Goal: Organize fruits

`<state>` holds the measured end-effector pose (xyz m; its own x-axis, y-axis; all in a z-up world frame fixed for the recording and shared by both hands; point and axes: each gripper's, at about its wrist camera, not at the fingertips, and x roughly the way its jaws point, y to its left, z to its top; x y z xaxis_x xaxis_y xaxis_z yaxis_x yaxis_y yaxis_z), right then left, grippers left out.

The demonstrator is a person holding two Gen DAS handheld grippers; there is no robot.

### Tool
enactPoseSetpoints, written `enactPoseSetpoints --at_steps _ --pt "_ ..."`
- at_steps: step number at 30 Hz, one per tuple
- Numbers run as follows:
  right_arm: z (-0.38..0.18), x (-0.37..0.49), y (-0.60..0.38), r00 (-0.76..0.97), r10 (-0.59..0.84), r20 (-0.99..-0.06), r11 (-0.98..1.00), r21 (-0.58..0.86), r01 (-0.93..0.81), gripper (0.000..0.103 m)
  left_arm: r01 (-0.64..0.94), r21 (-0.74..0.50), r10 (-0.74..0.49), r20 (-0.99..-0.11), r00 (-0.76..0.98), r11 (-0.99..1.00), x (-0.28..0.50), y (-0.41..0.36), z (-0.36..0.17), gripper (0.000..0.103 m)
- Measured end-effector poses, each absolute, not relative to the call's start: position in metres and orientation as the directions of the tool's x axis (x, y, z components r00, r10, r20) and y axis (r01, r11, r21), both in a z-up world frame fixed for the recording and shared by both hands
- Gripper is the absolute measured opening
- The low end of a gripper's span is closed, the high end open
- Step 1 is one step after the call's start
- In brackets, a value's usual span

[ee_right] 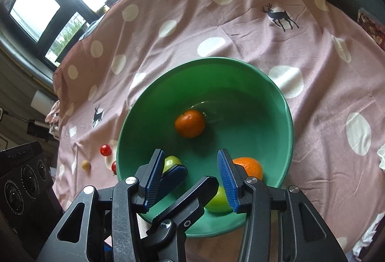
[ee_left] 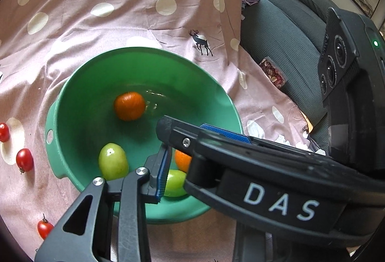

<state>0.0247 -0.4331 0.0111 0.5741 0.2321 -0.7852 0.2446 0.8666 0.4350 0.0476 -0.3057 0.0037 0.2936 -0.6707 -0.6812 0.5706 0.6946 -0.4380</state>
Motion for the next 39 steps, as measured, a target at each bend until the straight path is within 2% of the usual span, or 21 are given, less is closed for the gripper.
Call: enactPoseSetpoints --at_steps 5,12,14,16,17,19,20,28,35,37,39 --pt "0.014 0.024 -0.431 0.577 0.230 -0.784 0.868 0.433 0.242 0.048 0.561 -0.435 -0.666 -0.679 0.309 0.704 0.045 -0.297 0.007 0.037" --pt "0.023 0.020 -0.428 0.591 0.167 -0.789 0.877 0.393 0.276 0.049 0.520 -0.403 -0.631 -0.666 0.398 0.753 0.038 -0.258 0.021 0.052" --pt "0.026 0.019 -0.427 0.602 0.166 -0.781 0.877 0.397 0.272 0.053 0.496 -0.400 -0.618 -0.658 0.430 0.771 0.035 -0.240 0.027 0.058" --pt "0.031 0.016 -0.424 0.619 0.161 -0.769 0.879 0.398 0.264 0.062 0.467 -0.390 -0.595 -0.655 0.466 0.794 0.032 -0.219 0.032 0.060" --pt "0.034 0.015 -0.422 0.627 0.161 -0.763 0.881 0.397 0.257 0.063 0.445 -0.386 -0.580 -0.655 0.485 0.808 0.029 -0.207 0.035 0.061" --pt "0.039 0.015 -0.417 0.637 0.169 -0.752 0.886 0.399 0.237 0.063 0.397 -0.389 -0.553 -0.652 0.519 0.831 0.026 -0.182 0.040 0.071" --pt "0.041 0.014 -0.414 0.643 0.177 -0.745 0.887 0.404 0.225 0.063 0.375 -0.389 -0.539 -0.649 0.536 0.841 0.023 -0.168 0.042 0.073" --pt "0.057 0.014 -0.372 0.659 0.260 -0.706 0.905 0.417 0.088 0.064 0.192 -0.315 -0.363 -0.687 0.630 0.929 0.004 -0.079 0.049 0.074" --pt "0.046 0.029 -0.312 0.550 0.445 -0.706 0.875 0.475 -0.099 0.064 0.234 -0.367 -0.435 -0.735 0.521 0.900 -0.008 -0.065 0.009 0.071" --pt "0.037 0.033 -0.291 0.504 0.450 -0.737 0.883 0.453 -0.126 0.064 0.251 -0.366 -0.444 -0.757 0.479 0.896 -0.006 -0.072 -0.004 0.062" --pt "0.025 0.037 -0.273 0.463 0.429 -0.776 0.899 0.414 -0.142 0.064 0.278 -0.361 -0.452 -0.777 0.439 0.890 -0.005 -0.082 -0.013 0.059"
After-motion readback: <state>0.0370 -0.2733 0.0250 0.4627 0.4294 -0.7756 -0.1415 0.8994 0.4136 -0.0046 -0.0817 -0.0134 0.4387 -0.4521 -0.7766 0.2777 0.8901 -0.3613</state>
